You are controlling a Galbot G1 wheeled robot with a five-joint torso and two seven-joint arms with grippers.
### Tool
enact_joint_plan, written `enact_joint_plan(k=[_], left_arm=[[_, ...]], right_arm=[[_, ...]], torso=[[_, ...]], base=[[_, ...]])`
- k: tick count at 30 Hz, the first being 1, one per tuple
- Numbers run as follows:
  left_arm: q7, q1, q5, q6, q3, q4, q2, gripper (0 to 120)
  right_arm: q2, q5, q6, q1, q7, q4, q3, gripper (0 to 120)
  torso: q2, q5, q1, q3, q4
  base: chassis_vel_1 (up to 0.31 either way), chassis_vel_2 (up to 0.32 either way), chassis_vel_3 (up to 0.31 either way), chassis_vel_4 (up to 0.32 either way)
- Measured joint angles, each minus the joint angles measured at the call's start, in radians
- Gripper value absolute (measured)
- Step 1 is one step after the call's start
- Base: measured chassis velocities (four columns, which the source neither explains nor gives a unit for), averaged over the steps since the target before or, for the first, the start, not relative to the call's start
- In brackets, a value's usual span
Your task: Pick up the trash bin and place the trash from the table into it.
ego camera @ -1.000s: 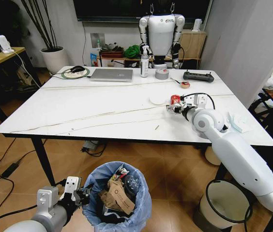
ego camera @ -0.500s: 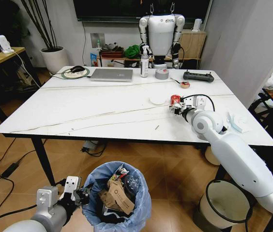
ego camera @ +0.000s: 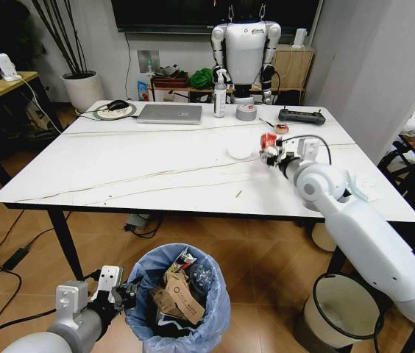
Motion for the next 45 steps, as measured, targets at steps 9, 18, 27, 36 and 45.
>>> enact_joint_plan(k=[9,18,27,36,45], left_arm=[[-0.001,-0.016,-0.007,0.000,0.007,0.000,0.006,0],[-0.006,-0.029,-0.018,0.000,0.003,0.000,0.018,0],[-0.023,-0.036,-0.030,0.000,-0.004,0.000,0.017,0],[-0.049,-0.021,-0.049,0.000,-0.020,0.000,0.012,0],[-0.051,-0.005,-0.045,0.000,-0.021,0.000,0.005,0]], right_arm=[[-0.141,0.022,0.127,-0.149,-0.428,0.315,0.081,47],[-0.224,-0.107,0.175,-0.265,-0.710,0.432,0.054,47],[-0.270,-0.177,0.158,-0.299,-0.834,0.484,-0.006,47],[-0.252,-0.279,0.163,-0.299,-0.869,0.474,-0.115,47],[-0.262,-0.381,0.175,-0.326,-0.907,0.467,-0.142,63]], torso=[[0.000,0.0002,0.000,0.000,-0.0003],[0.000,0.0003,0.000,0.000,-0.0003],[0.000,0.0001,0.000,0.000,-0.0002],[0.000,0.0001,0.000,0.000,0.0000],[0.000,0.0001,0.000,0.000,-0.0002]], base=[[0.000,0.000,0.000,0.000],[0.000,0.000,0.000,0.000],[0.000,0.000,0.000,0.000],[0.000,0.000,0.000,0.000],[0.000,0.000,0.000,0.000]])
